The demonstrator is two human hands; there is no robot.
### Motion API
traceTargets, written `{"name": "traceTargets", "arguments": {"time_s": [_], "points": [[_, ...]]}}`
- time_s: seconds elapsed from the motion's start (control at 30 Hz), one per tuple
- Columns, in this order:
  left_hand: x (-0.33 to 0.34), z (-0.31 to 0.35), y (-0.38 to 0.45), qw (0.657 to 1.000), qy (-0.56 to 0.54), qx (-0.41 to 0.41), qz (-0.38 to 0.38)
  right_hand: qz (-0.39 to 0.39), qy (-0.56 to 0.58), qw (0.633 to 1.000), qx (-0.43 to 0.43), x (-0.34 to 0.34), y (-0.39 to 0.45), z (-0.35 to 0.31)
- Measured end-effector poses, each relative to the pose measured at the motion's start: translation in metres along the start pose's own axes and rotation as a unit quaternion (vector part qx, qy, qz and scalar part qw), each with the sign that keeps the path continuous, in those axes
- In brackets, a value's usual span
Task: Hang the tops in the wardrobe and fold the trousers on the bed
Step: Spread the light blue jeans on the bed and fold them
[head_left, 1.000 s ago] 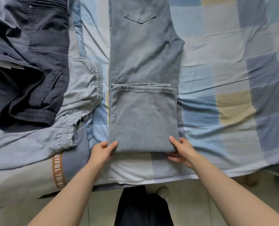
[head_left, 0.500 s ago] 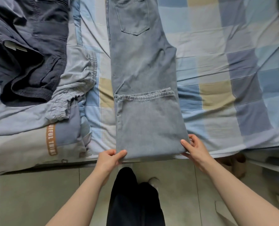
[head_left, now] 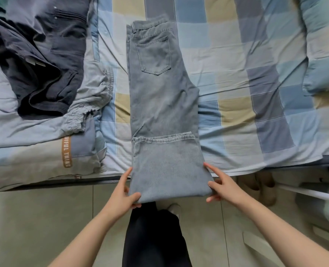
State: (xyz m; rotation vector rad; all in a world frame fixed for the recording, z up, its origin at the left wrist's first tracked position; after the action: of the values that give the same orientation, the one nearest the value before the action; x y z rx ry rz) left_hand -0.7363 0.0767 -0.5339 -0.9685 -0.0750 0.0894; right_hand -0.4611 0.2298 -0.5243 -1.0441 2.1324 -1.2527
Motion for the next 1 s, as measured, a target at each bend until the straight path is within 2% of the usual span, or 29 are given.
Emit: {"name": "traceTargets", "arguments": {"time_s": [0.1, 0.17, 0.3, 0.4, 0.43, 0.5, 0.57, 0.63, 0.7, 0.77, 0.9, 1.0], "points": [[-0.024, 0.037, 0.012, 0.998, 0.002, -0.042, -0.046, 0.024, -0.051, 0.998, -0.005, -0.025, 0.006, -0.046], [-0.045, 0.074, 0.023, 0.996, 0.01, -0.052, -0.071, 0.054, -0.033, 0.998, -0.024, -0.047, 0.015, -0.083], [-0.102, 0.181, 0.082, 0.995, -0.08, 0.003, -0.058, 0.119, 0.114, 0.984, -0.062, -0.101, 0.058, -0.172], [-0.145, 0.243, 0.162, 0.99, -0.137, 0.038, -0.01, 0.16, 0.262, 0.943, -0.124, -0.146, 0.111, -0.233], [-0.151, 0.245, 0.174, 0.991, -0.128, 0.046, 0.017, 0.18, 0.287, 0.932, -0.127, -0.154, 0.119, -0.236], [-0.155, 0.234, 0.208, 0.998, -0.059, 0.014, 0.035, 0.214, 0.269, 0.936, -0.076, -0.158, 0.151, -0.228], [-0.14, 0.198, 0.235, 0.999, 0.014, -0.045, 0.015, 0.189, 0.207, 0.96, 0.012, -0.139, 0.187, -0.203], [-0.125, 0.158, 0.245, 0.996, 0.031, -0.076, 0.028, 0.137, 0.153, 0.977, 0.061, -0.109, 0.21, -0.178], [-0.121, 0.128, 0.25, 0.995, 0.001, -0.073, 0.068, 0.157, 0.129, 0.977, 0.063, -0.096, 0.222, -0.16], [-0.117, 0.111, 0.246, 0.995, -0.017, -0.064, 0.072, 0.186, 0.131, 0.972, 0.062, -0.095, 0.223, -0.144], [-0.115, 0.109, 0.238, 0.997, 0.026, -0.024, 0.064, 0.152, 0.113, 0.98, 0.058, -0.096, 0.226, -0.124], [-0.126, 0.106, 0.24, 0.989, 0.087, -0.096, 0.072, 0.135, 0.064, 0.987, 0.057, -0.103, 0.222, -0.119]]}}
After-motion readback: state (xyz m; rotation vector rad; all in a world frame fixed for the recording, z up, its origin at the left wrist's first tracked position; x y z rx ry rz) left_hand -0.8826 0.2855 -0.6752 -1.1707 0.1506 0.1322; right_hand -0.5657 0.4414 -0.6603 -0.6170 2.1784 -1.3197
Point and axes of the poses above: each hand's wrist, its own y-axis towards the middle knuckle, its own x-axis out of the palm, z = x × y, the point moved 6 cm from there along y, towards the middle knuckle, and after that the axes turned 10 degrees about -z, right-handed, at the moved point
